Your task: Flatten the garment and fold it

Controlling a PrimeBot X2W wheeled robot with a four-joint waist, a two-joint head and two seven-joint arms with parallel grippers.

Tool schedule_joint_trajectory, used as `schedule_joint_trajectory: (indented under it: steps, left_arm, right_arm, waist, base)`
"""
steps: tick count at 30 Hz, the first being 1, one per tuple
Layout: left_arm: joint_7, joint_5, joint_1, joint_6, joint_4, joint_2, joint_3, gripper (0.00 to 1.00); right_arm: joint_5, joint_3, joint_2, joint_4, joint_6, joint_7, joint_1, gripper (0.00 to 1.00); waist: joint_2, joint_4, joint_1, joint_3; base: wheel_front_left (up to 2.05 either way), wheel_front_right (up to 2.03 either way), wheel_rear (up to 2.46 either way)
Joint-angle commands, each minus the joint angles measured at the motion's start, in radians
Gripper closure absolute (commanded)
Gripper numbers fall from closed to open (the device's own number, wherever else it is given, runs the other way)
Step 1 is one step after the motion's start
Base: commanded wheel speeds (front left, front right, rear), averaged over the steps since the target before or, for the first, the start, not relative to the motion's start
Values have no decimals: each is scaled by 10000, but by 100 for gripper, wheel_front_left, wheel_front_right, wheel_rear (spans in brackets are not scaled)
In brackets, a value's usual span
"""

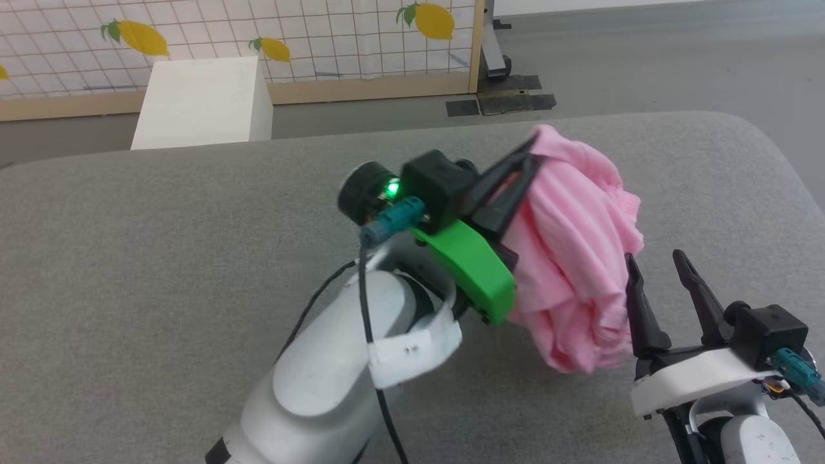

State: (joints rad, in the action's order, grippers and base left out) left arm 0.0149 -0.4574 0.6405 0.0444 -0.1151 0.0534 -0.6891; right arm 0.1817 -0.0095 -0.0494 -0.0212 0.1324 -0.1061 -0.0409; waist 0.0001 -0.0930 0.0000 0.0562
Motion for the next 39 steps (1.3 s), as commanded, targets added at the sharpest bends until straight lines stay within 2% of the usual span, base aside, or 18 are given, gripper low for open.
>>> schedule_joint_trajectory:
  steps: [1,8,14,15,16,21,26,29,32,39]
  left_arm:
    - [-4,-89,2,-309,-112,12,222,100]
    - [-458,-402,-1514,-1882,-1541,1105,1447,100]
    - [-742,-1201,-3092,-2690,-2348,1683,2394,100]
    - [-818,-1311,-3279,-2755,-2377,1728,2477,64]
    - [-881,-1458,-3492,-2785,-2352,1763,2567,0]
    - [-500,-1839,-4295,-2729,-1834,1854,2872,0]
    - [1805,-1566,-4727,-2197,-906,1786,3138,0]
    - [2357,-1179,-4816,-1949,-549,1679,3255,0]
    - [2457,-602,-4885,-1736,-44,1424,3589,0]
    - [2466,832,-5200,-1042,877,572,4556,0]
  right_arm:
    - [60,8,-8,-26,-17,-63,-13,0]
    - [142,66,-8,-15,-17,-123,-55,0]
    - [117,38,-8,25,-17,-136,-142,0]
    - [100,19,-8,31,-17,-131,-146,0]
    - [79,5,-8,41,-17,-118,-149,0]
    - [25,16,-8,96,-17,-50,-170,0]
    - [-26,184,-8,223,-17,60,-214,0]
    - [-148,514,-8,339,-17,312,-232,0]
    - [-363,1128,-8,318,-17,1102,-232,0]
    - [-898,1840,-8,-346,-17,4203,-462,0]
  waist:
    - [-1,83,0,-37]
    - [-1,300,0,72]
    - [-1,500,0,232]
    - [-1,542,0,248]
    - [-1,586,0,268]
    - [-1,742,0,311]
    - [-1,914,0,369]
    - [-1,1002,0,413]
    - [-1,1089,0,483]
    - [-1,1385,0,784]
  base:
    - [0,0,0]
    - [0,0,0]
    - [0,0,0]
    - [0,0,0]
    - [0,0,0]
    - [0,0,0]
    - [0,0,0]
    - [0,0,0]
    - [0,0,0]
    - [0,0,0]
